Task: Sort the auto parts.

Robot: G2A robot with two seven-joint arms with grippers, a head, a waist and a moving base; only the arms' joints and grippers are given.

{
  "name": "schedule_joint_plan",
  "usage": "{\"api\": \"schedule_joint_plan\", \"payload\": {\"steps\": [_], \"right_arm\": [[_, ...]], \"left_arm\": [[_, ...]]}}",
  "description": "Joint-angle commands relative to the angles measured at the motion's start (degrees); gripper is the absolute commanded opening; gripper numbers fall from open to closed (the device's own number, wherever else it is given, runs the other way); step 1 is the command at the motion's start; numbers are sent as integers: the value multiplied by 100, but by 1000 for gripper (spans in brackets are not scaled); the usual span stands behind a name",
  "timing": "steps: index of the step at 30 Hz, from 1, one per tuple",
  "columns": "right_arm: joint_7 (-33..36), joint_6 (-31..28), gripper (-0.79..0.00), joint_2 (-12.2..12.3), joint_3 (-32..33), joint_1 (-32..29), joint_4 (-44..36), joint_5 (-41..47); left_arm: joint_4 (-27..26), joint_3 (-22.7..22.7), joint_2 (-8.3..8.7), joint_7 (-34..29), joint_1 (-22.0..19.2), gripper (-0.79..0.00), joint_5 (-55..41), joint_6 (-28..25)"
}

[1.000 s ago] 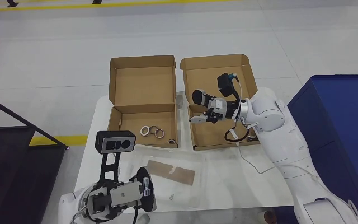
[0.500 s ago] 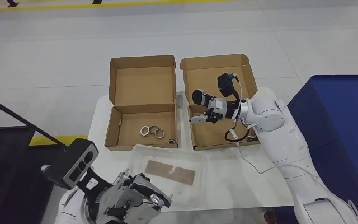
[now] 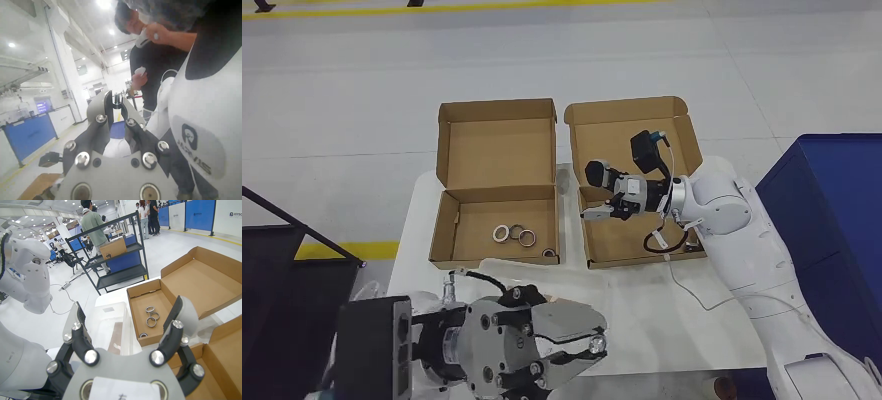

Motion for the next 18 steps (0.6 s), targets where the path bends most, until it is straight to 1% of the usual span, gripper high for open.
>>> {"api": "schedule_joint_plan", "payload": {"steps": [1,5,8,11,13,14,16,18], "right_arm": [[0,0,0,0,0,0,0,0],[0,0,0,0,0,0,0,0],[0,0,0,0,0,0,0,0],[0,0,0,0,0,0,0,0],[0,0,0,0,0,0,0,0],[0,0,0,0,0,0,0,0],[0,0,0,0,0,0,0,0],[0,0,0,0,0,0,0,0]], "left_arm": [[0,147,59,687,127,-785,1339,0],[0,230,167,1750,350,-785,2749,0],[0,125,210,2309,567,-785,3226,8],[111,102,237,2747,698,-785,3284,84],[384,177,244,2940,800,-785,2644,76],[500,222,255,2873,833,-785,2210,19],[688,416,300,2549,868,-785,1007,0],[770,619,392,1945,815,-785,-421,0]]}}
